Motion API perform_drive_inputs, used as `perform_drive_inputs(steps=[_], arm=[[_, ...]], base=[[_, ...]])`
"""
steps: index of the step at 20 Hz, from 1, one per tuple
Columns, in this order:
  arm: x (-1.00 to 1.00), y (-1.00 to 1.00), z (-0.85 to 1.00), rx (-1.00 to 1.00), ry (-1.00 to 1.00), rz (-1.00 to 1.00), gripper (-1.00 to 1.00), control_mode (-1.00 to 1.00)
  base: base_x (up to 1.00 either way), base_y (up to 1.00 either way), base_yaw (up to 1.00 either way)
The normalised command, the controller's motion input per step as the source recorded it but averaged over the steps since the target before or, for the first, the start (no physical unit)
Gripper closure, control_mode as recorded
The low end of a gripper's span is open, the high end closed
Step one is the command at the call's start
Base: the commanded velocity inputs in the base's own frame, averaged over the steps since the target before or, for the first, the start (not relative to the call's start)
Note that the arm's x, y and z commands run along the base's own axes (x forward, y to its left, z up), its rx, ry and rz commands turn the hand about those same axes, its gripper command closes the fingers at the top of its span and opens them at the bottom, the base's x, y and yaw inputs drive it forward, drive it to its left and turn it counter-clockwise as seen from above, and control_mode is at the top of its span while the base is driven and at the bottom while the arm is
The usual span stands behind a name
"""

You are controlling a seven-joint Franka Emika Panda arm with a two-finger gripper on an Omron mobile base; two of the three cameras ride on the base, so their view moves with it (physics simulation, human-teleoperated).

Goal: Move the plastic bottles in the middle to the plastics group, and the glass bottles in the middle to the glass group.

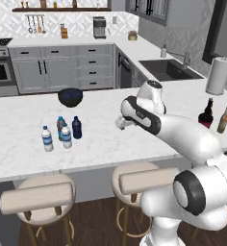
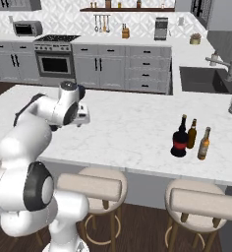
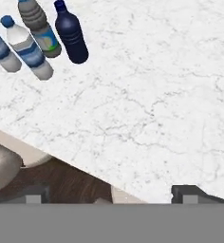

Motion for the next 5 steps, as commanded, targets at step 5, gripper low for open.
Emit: perform_drive_inputs(steps=[5], arm=[[-0.15, -0.66, 0.28, -0.12, 0.24, -0.23, -1.0, -1.0]], base=[[0.0, 0.0, 0.0]])
